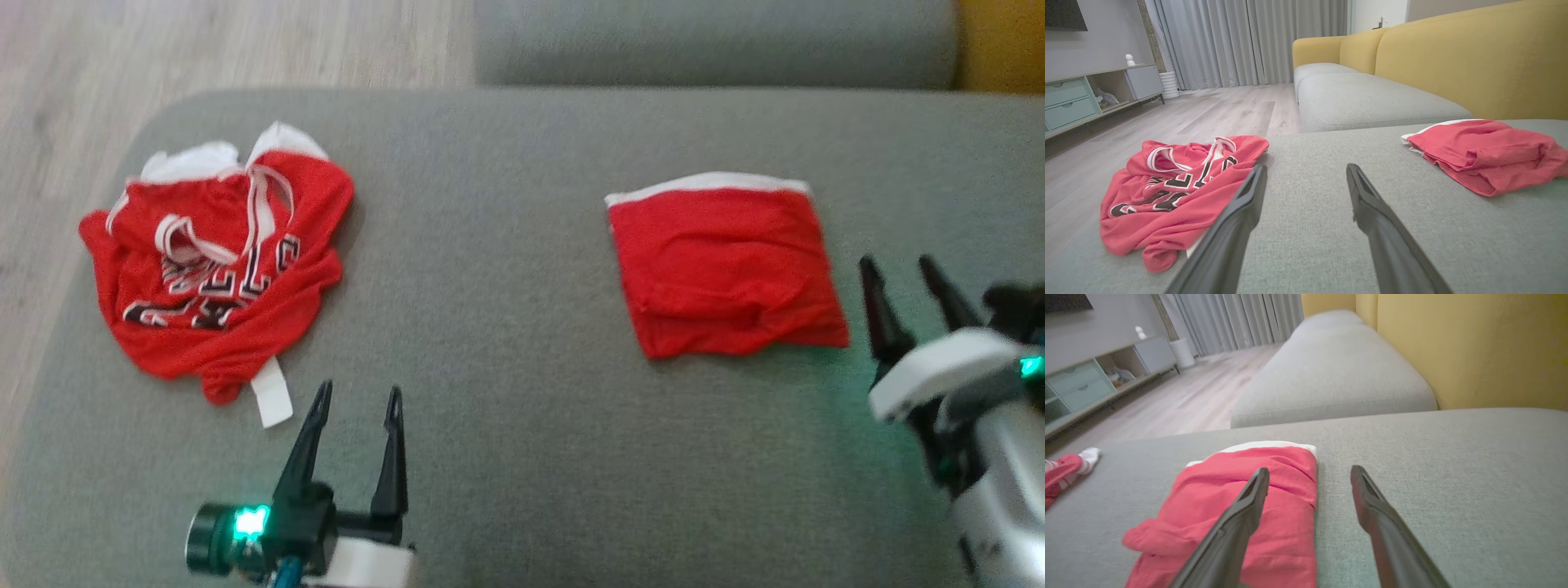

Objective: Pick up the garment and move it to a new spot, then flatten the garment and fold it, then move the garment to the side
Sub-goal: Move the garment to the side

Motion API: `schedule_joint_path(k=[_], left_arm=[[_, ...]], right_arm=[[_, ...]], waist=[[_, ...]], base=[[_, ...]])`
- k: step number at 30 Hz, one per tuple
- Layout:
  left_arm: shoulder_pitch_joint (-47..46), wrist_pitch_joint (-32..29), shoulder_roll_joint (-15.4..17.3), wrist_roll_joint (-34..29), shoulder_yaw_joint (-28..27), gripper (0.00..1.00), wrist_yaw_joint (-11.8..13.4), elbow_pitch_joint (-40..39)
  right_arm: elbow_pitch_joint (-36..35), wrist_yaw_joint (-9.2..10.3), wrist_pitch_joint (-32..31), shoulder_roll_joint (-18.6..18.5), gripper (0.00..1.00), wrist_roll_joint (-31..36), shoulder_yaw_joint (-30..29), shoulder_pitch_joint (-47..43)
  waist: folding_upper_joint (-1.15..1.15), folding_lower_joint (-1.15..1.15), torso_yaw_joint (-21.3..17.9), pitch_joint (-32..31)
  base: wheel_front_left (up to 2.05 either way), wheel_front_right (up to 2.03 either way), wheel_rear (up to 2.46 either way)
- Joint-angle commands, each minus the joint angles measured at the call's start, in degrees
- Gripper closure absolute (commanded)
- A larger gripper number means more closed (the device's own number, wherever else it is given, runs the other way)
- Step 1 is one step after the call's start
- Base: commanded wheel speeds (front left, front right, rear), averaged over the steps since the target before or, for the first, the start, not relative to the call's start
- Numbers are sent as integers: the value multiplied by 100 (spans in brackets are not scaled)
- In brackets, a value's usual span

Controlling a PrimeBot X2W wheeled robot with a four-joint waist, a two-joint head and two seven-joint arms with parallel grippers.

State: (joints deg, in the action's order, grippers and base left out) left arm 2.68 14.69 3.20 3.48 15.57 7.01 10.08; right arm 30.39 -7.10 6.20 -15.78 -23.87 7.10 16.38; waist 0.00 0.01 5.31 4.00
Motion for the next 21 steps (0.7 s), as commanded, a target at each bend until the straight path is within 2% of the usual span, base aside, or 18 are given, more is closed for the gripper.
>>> schedule_joint_path(k=[1,6,11,12,13,14,18,21], left_arm=[[-353,30,-32,-13,-115,0,15,-224],[-623,30,-32,42,36,0,72,-264],[-822,30,-32,90,157,0,123,-232],[-849,30,-32,99,170,0,137,-216],[-873,30,-32,109,176,0,151,-203],[-895,30,-32,119,170,0,168,-201],[-916,30,-32,104,113,0,195,-245],[-916,30,-29,55,39,0,171,-301]], right_arm=[[41,-39,-214,-211,0,-107,133,452],[734,-39,-704,-425,0,-279,227,1195],[1358,-39,-1122,-291,0,-706,569,1515],[1390,-39,-1211,-241,22,-868,706,1516],[1378,-39,-1207,-232,86,-1030,800,1521],[1344,-39,-1150,-258,100,-1156,889,1526],[1290,-39,-823,-595,100,-1418,1103,1573],[1309,-39,-812,-942,100,-1528,1213,1655]], waist=[[0,-1,162,418],[0,-1,282,876],[0,-1,338,1074],[0,-1,337,1078],[0,-1,328,1082],[0,-1,308,1083],[0,-1,122,1086],[0,-1,-118,1166]], base=[[0,0,0],[0,0,0],[0,0,0],[0,0,0],[0,0,0],[0,0,0],[0,0,0],[0,0,0]])
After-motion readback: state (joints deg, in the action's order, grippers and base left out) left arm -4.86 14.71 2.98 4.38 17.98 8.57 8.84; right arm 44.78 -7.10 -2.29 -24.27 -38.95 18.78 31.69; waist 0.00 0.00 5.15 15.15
